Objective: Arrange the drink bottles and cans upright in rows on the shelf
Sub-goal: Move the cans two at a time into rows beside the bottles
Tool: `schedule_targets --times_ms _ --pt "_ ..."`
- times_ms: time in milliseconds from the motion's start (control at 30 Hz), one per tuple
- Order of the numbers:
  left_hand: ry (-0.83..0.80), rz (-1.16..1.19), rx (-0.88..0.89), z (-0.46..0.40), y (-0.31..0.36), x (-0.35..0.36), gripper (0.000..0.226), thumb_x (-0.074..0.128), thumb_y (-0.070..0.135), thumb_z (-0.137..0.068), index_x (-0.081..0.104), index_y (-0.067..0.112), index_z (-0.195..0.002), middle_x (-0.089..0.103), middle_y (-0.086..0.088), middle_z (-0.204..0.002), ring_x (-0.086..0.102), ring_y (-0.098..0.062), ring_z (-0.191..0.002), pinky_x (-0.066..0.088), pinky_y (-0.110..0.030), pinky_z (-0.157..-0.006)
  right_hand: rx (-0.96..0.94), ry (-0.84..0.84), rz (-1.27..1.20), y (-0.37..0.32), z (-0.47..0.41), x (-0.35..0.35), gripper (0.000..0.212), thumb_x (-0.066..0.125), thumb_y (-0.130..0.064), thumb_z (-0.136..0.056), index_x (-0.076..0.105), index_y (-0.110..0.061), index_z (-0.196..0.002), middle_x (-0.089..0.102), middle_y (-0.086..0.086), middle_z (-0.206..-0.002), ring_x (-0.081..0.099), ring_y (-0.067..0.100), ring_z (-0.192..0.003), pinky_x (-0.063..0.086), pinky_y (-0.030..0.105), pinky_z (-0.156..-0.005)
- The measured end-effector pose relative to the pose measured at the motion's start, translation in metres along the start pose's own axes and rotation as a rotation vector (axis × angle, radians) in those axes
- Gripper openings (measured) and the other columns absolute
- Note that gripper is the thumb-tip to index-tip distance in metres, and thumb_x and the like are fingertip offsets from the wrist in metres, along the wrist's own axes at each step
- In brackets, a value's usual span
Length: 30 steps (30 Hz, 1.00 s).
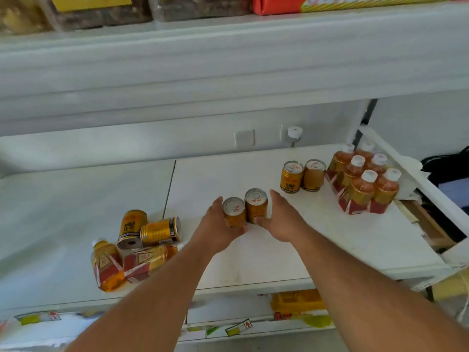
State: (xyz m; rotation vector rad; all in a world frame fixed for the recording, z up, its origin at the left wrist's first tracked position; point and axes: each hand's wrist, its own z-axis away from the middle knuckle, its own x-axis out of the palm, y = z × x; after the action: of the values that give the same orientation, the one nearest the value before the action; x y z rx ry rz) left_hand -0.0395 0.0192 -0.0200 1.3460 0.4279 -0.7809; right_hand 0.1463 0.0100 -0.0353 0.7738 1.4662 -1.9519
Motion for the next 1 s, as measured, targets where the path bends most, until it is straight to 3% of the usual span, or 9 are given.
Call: schedule_targets --times_ms 133,233,500,800,1000 --pt "-0.01 0.099 0.016 -0.018 -0.01 0.003 0.067 0.084 0.025 -0.072 0.045 0.024 -0.127 0.061 0.008 -0.109 0.057 -0.005 -0.09 0.043 -0.019 -0.069 0.008 -0.032 -0.193 0.005 -0.023 0.007 0.105 0.084 -0.034 -0.081 0.017 -0.018 -0.161 0.034 0.002 -0.162 0.035 0.02 -0.146 0.032 0.035 -0.116" --pt "-0.024 0.135 0.049 -0.027 -0.018 0.004 0.058 0.085 0.024 -0.071 0.047 0.03 -0.114 0.059 0.016 -0.096 0.055 0.004 -0.084 0.039 -0.011 -0.061 0.004 -0.053 -0.281 0.01 -0.032 0.009 0.103 0.085 -0.026 -0.08 0.02 -0.021 -0.16 0.045 -0.001 -0.154 0.042 0.017 -0.141 0.036 0.034 -0.114" --pt "-0.039 0.14 0.098 -0.035 -0.024 0.001 0.056 0.086 0.025 -0.071 0.049 0.034 -0.113 0.062 0.018 -0.097 0.058 0.011 -0.083 0.042 -0.004 -0.06 -0.045 -0.035 -0.346 0.014 -0.038 0.012 0.072 0.084 -0.014 -0.081 0.046 -0.022 -0.141 0.062 -0.007 -0.125 0.058 0.011 -0.115 0.042 0.019 -0.09" --pt "-0.034 0.146 0.148 -0.015 -0.007 -0.013 0.056 0.085 0.023 -0.071 0.05 0.035 -0.113 0.062 0.019 -0.096 0.058 0.011 -0.082 0.043 -0.004 -0.059 -0.093 0.047 -0.361 -0.001 -0.014 -0.013 0.07 0.085 -0.02 -0.08 0.048 -0.024 -0.139 0.062 -0.007 -0.127 0.058 0.013 -0.117 0.047 0.033 -0.104" --pt "-0.008 0.197 0.163 0.019 0.017 -0.016 0.058 0.085 0.023 -0.069 0.054 0.036 -0.116 0.064 0.018 -0.102 0.061 0.004 -0.092 0.046 -0.013 -0.072 -0.143 0.084 -0.351 -0.001 0.03 -0.042 0.063 0.082 -0.024 -0.082 0.049 -0.028 -0.136 0.062 -0.009 -0.124 0.058 0.013 -0.117 0.047 0.033 -0.102"
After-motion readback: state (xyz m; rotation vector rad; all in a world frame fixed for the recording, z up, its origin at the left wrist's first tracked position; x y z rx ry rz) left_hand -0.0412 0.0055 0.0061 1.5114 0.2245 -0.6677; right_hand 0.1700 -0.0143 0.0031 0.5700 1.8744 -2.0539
